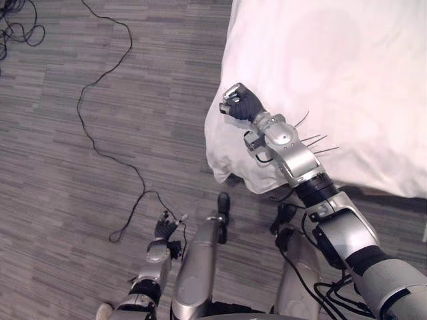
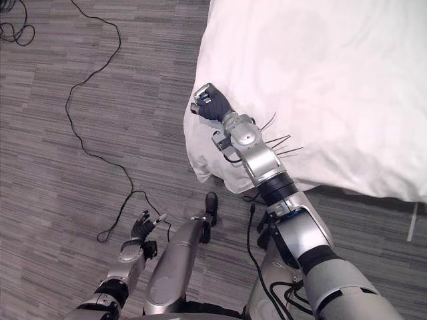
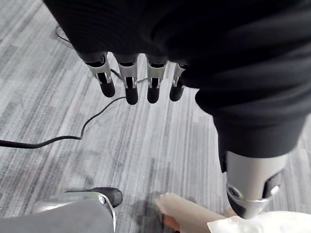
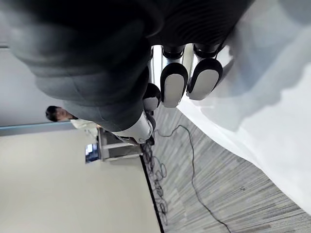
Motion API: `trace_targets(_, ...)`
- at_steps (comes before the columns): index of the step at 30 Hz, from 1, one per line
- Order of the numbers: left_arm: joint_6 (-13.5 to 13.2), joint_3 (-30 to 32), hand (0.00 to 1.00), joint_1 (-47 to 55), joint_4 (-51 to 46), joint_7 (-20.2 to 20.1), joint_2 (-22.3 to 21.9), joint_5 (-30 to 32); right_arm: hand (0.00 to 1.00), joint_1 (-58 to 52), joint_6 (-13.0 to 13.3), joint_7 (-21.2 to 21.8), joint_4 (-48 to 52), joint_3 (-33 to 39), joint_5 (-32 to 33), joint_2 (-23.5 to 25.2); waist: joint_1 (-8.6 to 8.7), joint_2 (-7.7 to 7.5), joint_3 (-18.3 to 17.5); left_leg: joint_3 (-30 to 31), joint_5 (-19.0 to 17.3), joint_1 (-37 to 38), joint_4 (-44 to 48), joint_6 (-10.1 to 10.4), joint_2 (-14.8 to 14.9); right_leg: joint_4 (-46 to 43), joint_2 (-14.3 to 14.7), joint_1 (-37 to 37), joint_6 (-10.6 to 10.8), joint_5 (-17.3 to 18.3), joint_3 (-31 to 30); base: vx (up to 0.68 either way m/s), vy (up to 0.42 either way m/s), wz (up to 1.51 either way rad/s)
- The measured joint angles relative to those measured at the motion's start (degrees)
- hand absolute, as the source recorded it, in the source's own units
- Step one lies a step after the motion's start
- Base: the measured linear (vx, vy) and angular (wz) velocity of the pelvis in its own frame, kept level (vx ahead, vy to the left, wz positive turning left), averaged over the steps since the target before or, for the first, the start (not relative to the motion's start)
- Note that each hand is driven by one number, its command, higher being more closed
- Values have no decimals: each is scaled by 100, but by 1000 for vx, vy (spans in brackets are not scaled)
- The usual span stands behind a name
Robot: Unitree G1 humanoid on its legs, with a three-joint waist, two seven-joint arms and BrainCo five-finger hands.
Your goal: Tidy the bed and pick cloth on bed and put in laundry
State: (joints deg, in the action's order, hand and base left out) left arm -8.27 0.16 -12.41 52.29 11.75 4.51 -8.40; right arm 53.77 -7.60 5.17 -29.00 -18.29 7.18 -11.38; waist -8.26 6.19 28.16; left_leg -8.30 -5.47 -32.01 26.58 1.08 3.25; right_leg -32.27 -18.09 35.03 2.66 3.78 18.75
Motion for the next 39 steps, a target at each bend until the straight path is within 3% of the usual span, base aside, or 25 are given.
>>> trace_targets(5, -196, -4, 0, 10, -7, -237, 7, -4, 100, -250, 636, 273, -622, 44, 321, 122, 154, 1, -4, -248, -98, 135, 139, -3, 217, -31, 9, -136, 105, 87, 9, -59, -49, -9)
trace_targets(7, -290, -61, 0, 60, -4, -346, 31, -5, 100, -365, 907, 403, -1038, 43, 607, 115, 203, 0, -5, -338, -69, 457, 8, 40, 269, 123, 58, -465, 141, 57, 29, 4, -60, -9)
trace_targets(10, -413, -129, 0, 348, -151, -552, 173, -3, 100, -996, 1285, 980, -1285, 224, 995, 63, 404, -34, -14, -330, -26, 1108, -429, 101, 287, 883, 291, -1266, 225, -211, 145, 41, 11, -17)
trace_targets(11, -409, -126, 0, 491, -278, -596, 290, -2, 100, -1445, 1389, 1273, -1104, 275, 1049, -32, 469, -123, -34, -376, -6, 1369, -705, 133, 295, 1266, 374, -1513, 265, -343, 145, 104, 30, -30)
trace_targets(14, -317, -95, 0, 766, -421, -674, 517, -2, 100, -2966, 1341, 1707, -209, 184, 1051, -334, 521, -396, -140, -701, 71, 1910, -1323, 252, 320, 2222, 598, -2065, 255, -791, 143, 163, 36, -52)
trace_targets(15, -250, -33, 0, 998, -402, -664, 594, 10, 100, -3620, 1274, 1836, 202, 56, 1022, -375, 638, -604, -285, -851, 97, 2110, -1524, 289, 328, 2569, 670, -2258, 271, -981, 121, 149, 25, -44)
trace_targets(18, -52, -5, 0, 1235, 53, -636, 691, 60, 100, -4695, 1282, 2102, 1495, -181, 1042, -438, 949, -1032, -667, -1110, 277, 2711, -1859, 256, 410, 3154, 892, -2794, 219, -1263, -48, 205, 16, -58)
trace_targets(19, -37, -13, 0, 1246, 108, -635, 674, 96, 100, -4777, 1307, 2131, 1729, -192, 1090, -441, 970, -1085, -758, -1156, 289, 2827, -1900, 272, 423, 3205, 923, -2880, 217, -1267, -75, 217, -16, -42)
trace_targets(21, 30, -67, 0, 1284, 261, -634, 585, 261, 100, -4851, 1485, 2128, 2621, -119, 1456, -385, 970, -1155, -1292, -1273, 301, 3126, -2118, 298, 474, 3373, 1052, -3092, 203, -1273, -155, 167, -28, -23)
trace_targets(25, 58, -117, 0, 1399, 355, -621, 470, 413, 100, -4339, 1780, 2023, 3196, 335, 1887, -132, 904, -1023, -1656, -1376, 311, 3577, -2398, 338, 465, 3464, 1101, -3452, 208, -1243, -191, 92, 11, -9)
trace_targets(28, 62, -247, 0, 1394, 421, -626, 495, 460, 100, -3847, 1791, 1635, 3163, 509, 1918, -128, 871, -973, -1645, -1369, 271, 3436, -2306, 318, 443, 3409, 1040, -3358, 204, -1238, -203, -61, 60, 4)
trace_targets(30, 60, -255, 0, 1264, 401, -633, 494, 455, 100, -3203, 1787, 1328, 2869, 643, 1914, -127, 871, -877, -1370, -1351, 170, 3092, -1920, 251, 478, 3127, 976, -3065, 172, -1192, -218, -155, 32, 7)
trace_targets(32, 28, -402, 0, 822, 329, -640, 481, 401, 100, -1966, 1797, 820, 2140, 1129, 1903, -221, 890, -705, -707, -1227, -44, 2382, -1103, 124, 552, 2606, 882, -2486, 138, -1148, -225, -328, 34, 17)
trace_targets(33, 15, -517, 0, 658, 285, -648, 461, 370, 100, -1582, 1801, 632, 1838, 1307, 1904, -318, 866, -552, -512, -1203, -92, 2096, -866, 86, 578, 2498, 843, -2260, 139, -1149, -221, -470, 74, 14)
trace_targets(34, -34, -708, 0, 453, 280, -648, 387, 264, 100, -1115, 1804, 341, 1160, 1496, 1923, -535, 773, -301, -371, -1201, -201, 1615, -622, 73, 581, 2336, 773, -1790, 179, -1123, -248, -319, 56, -1)
trace_targets(37, -120, -753, 0, 312, 283, -643, 308, 175, 100, -812, 1710, -139, 75, 1614, 1939, -769, 709, -88, -199, -1205, -215, 1190, -424, 50, 576, 2152, 708, -1337, 249, -1110, -314, -173, 28, -6)
trace_targets(39, -130, -909, 0, 248, 284, -647, 282, 139, 100, -850, 1602, -518, -989, 1901, 2188, -937, 707, -30, -142, -1204, -272, 971, -124, 1, 618, 1753, 686, -1016, 142, -1024, -393, -56, 29, -8)
